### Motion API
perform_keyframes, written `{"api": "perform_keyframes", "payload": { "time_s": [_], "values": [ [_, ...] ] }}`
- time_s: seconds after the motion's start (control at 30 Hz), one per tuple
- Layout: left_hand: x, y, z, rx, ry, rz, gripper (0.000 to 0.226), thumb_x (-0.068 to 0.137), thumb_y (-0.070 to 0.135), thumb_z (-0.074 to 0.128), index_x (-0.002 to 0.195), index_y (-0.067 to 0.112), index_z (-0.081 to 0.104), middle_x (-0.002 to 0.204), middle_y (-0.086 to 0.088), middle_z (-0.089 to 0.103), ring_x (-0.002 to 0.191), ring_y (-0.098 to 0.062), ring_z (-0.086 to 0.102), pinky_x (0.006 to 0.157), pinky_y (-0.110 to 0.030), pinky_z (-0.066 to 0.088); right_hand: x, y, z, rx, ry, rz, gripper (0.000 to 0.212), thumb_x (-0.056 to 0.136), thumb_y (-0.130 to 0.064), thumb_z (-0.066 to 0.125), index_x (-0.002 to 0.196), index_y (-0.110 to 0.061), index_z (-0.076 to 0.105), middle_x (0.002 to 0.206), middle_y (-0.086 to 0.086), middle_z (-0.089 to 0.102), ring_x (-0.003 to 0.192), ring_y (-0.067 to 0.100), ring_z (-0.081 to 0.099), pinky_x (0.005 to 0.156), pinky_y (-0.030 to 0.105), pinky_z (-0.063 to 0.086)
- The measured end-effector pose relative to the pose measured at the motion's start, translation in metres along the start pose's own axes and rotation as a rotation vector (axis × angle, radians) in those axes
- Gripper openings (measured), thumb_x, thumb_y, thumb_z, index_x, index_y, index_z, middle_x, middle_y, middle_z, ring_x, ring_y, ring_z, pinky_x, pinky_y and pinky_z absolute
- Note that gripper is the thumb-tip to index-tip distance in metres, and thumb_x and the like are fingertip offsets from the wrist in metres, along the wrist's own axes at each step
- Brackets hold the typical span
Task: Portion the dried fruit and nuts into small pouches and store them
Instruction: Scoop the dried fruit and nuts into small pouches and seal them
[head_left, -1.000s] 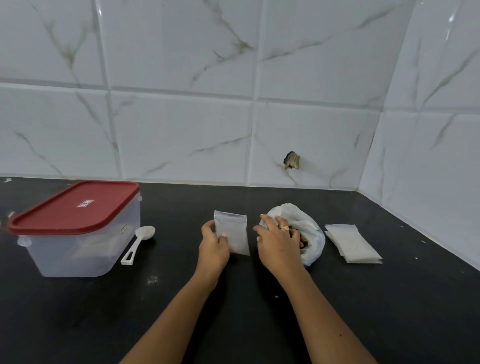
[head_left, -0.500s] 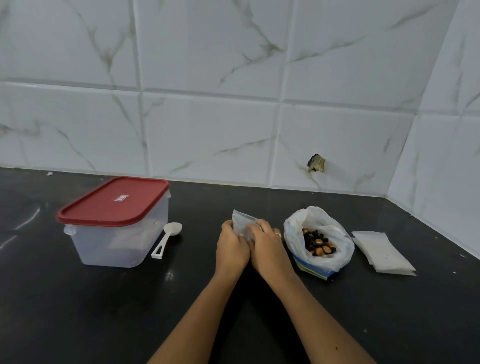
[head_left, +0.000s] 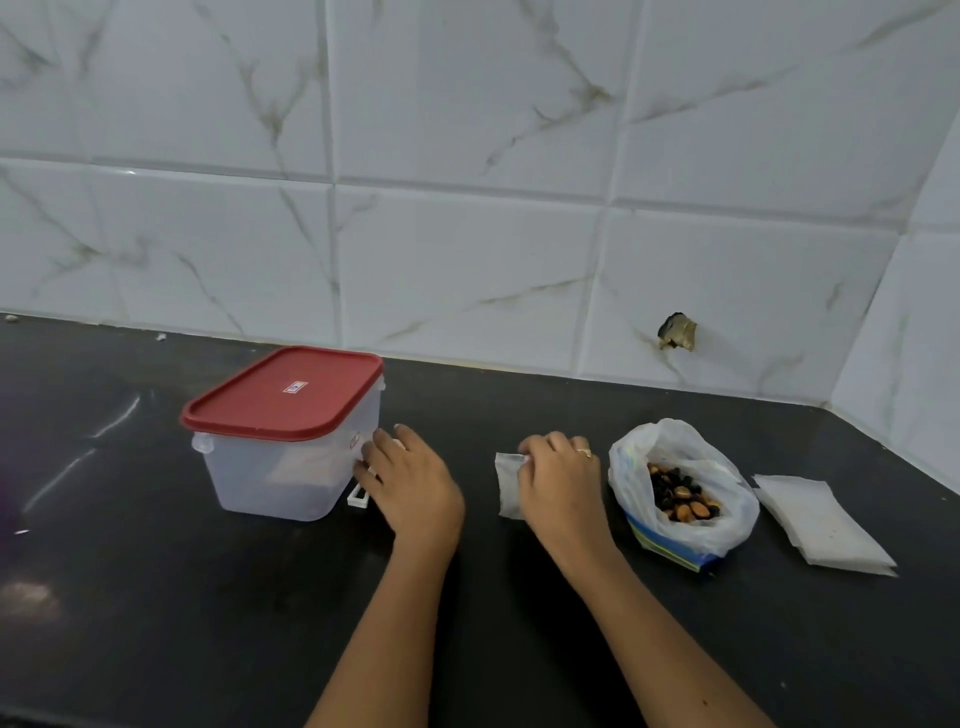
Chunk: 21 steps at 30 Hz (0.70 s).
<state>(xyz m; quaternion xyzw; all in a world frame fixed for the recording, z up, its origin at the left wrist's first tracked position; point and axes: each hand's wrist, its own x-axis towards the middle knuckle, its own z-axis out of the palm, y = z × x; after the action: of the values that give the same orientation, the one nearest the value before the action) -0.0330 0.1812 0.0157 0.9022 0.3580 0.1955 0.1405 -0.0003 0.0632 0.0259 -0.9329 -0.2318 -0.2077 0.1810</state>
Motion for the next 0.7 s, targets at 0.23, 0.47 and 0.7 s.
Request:
{"api": "perform_keyframes", "payload": {
  "time_s": [0.23,0.47,0.7],
  "values": [
    [0.012,-0.011,0.003,0.009,-0.010,-0.064,0.055,0.093,0.014,0.048,0.139,0.002,0.022,0.139,-0.022,0.035,0.127,-0.036,0.038,0.104,-0.041,0.034,0.017,-0.051,0.019,0.844,-0.314,0.284,0.029,0.093,-0.010,0.041,0.115,-0.013,0.061,0.111,0.002,0.061,0.099,0.017,0.060,0.083,0.022,0.047],
    [0.021,-0.014,0.002,-0.255,0.007,-0.067,0.048,0.093,0.008,0.046,0.136,0.002,0.028,0.134,-0.020,0.044,0.123,-0.031,0.042,0.103,-0.034,0.034,0.035,-0.080,0.030,1.194,-0.553,0.509,0.028,0.092,-0.007,0.039,0.073,-0.016,0.057,0.073,0.001,0.055,0.069,0.015,0.053,0.061,0.025,0.043],
    [0.012,0.009,0.001,-0.835,0.095,0.088,0.036,0.089,0.001,0.048,0.124,0.009,0.048,0.128,-0.009,0.048,0.105,-0.017,0.050,0.086,-0.024,0.042,0.041,-0.060,0.016,1.297,-0.302,0.600,0.026,0.093,-0.004,0.042,0.106,-0.009,0.063,0.087,0.005,0.063,0.079,0.017,0.061,0.063,0.024,0.049]
  ]
}}
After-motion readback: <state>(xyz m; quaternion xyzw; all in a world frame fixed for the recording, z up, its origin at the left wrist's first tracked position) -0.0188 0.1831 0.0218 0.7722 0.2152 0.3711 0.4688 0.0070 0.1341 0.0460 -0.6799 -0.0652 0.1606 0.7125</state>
